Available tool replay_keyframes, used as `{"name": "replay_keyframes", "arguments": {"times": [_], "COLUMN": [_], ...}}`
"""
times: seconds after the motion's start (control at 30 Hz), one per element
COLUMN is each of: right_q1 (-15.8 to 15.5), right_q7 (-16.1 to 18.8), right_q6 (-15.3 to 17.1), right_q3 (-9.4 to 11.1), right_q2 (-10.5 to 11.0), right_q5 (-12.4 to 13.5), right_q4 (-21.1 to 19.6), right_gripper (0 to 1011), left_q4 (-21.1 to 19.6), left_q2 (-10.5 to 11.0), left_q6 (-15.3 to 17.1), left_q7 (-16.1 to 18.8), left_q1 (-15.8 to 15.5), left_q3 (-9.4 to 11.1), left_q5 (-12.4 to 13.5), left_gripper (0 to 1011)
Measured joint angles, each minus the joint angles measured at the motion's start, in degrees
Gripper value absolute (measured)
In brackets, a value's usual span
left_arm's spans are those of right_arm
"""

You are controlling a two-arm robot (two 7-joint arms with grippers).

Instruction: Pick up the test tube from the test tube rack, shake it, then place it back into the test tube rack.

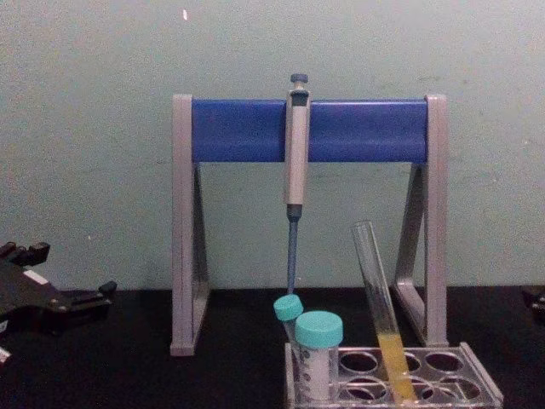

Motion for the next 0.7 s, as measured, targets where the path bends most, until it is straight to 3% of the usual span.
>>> {"name": "replay_keyframes", "arguments": {"times": [0.7], "right_q1": [0.0], "right_q7": [-0.02], "right_q6": [0.0], "right_q3": [0.0], "right_q2": [0.0], "right_q5": [0.0], "right_q4": [0.0], "right_gripper": [1000], "left_q4": [0.0], "left_q2": [0.0], "left_q6": [0.0], "left_q7": [0.0], "left_q1": [0.0], "left_q3": [0.0], "left_q5": [0.0], "left_gripper": [1001]}}
